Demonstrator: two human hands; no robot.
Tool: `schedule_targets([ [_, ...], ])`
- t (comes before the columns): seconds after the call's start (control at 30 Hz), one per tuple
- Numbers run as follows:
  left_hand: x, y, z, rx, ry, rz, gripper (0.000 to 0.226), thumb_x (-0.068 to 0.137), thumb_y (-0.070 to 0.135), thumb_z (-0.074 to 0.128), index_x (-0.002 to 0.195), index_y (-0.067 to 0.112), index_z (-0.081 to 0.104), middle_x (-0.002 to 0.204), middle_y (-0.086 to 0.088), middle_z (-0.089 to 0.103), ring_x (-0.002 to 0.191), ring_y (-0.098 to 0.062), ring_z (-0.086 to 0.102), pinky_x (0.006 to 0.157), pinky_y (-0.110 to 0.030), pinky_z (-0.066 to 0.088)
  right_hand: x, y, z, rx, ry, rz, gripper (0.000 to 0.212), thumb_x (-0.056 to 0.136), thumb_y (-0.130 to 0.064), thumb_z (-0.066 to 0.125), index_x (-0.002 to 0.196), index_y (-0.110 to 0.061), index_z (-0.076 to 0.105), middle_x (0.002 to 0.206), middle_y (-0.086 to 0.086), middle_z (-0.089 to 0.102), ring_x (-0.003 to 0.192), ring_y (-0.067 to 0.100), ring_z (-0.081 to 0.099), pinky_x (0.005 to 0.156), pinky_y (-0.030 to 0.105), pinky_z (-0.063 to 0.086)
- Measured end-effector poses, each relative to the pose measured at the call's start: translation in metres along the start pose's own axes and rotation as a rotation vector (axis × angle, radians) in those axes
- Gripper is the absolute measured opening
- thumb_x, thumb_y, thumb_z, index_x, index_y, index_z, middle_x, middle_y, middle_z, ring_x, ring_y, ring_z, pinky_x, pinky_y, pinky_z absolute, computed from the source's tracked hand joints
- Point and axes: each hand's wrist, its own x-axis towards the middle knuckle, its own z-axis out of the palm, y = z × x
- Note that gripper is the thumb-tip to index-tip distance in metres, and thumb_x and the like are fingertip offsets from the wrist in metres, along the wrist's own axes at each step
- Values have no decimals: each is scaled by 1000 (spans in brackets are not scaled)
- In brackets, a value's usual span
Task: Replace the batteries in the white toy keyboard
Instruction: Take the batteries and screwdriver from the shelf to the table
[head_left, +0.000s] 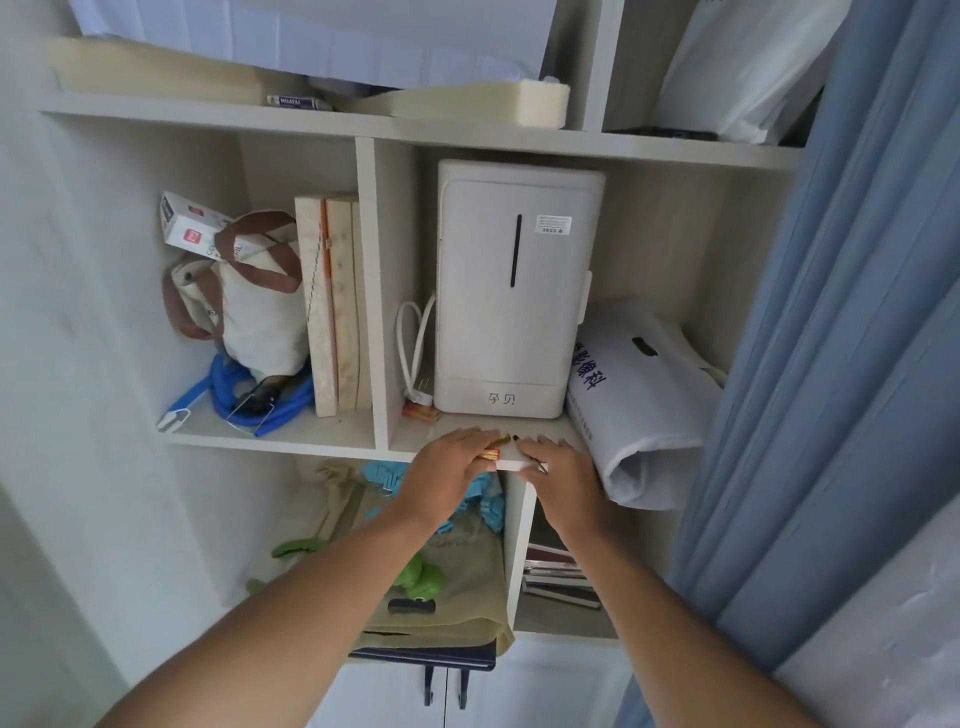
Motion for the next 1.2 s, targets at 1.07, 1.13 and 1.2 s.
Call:
schedule_targets([
  [1.07, -410, -161, -416, -420, 827, -907, 21, 88, -11, 64, 84, 8, 71, 74, -9, 65, 70, -24, 63, 57, -26, 59, -148, -503, 262, 952, -660, 39, 13, 87, -4, 64, 86, -13, 74, 72, 6, 71, 59, 19, 63, 55, 31, 56],
  [1.13, -464, -177, -452, -366, 878, -952, 14, 88, -11, 65, 88, 0, 73, 77, -14, 66, 73, -25, 67, 58, -28, 61, -180, -554, 295, 943, -723, 10, 16, 88, -4, 65, 82, -17, 73, 73, 7, 71, 58, 19, 63, 55, 32, 55],
  [1.2, -513, -192, -484, -312, 914, -993, 10, 88, -11, 65, 95, -9, 71, 79, -16, 66, 70, -17, 71, 57, -24, 60, -210, -601, 326, 912, -762, -9, 19, 87, -7, 67, 77, -22, 71, 72, 5, 73, 57, 20, 66, 57, 37, 59],
])
